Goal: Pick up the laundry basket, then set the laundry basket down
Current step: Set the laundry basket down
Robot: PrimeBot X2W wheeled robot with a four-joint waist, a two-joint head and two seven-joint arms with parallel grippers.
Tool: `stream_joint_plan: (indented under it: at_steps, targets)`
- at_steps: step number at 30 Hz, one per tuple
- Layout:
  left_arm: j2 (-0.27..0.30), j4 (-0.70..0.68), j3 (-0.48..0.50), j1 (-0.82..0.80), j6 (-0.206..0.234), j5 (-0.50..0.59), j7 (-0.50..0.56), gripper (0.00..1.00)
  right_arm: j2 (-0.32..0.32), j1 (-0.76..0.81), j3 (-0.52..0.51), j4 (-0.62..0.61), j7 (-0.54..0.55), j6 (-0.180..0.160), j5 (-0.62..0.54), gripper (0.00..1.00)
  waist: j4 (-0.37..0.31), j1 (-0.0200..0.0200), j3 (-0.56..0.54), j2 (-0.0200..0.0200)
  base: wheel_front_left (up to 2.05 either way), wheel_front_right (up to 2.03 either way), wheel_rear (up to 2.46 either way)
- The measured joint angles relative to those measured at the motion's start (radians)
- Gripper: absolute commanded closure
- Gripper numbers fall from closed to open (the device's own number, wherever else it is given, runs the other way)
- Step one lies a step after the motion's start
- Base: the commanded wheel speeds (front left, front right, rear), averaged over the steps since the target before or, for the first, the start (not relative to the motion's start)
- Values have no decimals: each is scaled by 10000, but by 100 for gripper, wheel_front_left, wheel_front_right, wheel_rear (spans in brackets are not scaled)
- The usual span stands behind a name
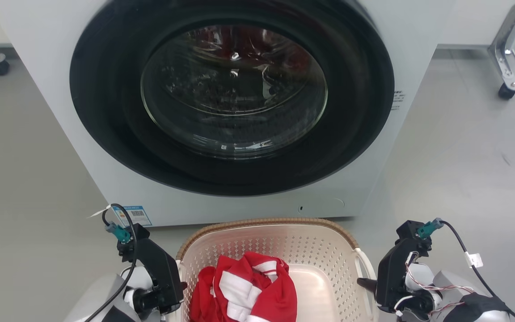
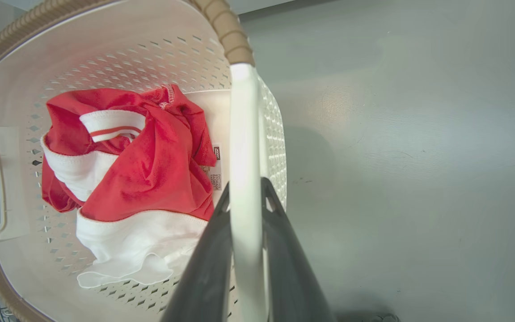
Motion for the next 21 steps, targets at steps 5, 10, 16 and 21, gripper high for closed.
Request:
stream_joint_plan:
  at_steps: [5,10,16,21]
  targets:
    - [-2,-69,-15,-5,0,8,-328,100,-48,-59,71,-107,-311,0,-61,100,-32,1,457,0,0,0,0]
    - [-21,-207,-81,-100,0,75,-708,100,-130,-262,105,-211,-642,0,-150,100,-57,1,1049,0,0,0,0]
    - [-50,-322,-199,-338,0,171,-1183,100,-182,-527,136,-268,-1049,0,-238,100,-62,1,1854,0,0,0,0]
    - [-58,-380,-301,-505,0,293,-1469,100,-207,-749,196,-316,-1281,0,-328,100,-52,2,2425,0,0,0,0]
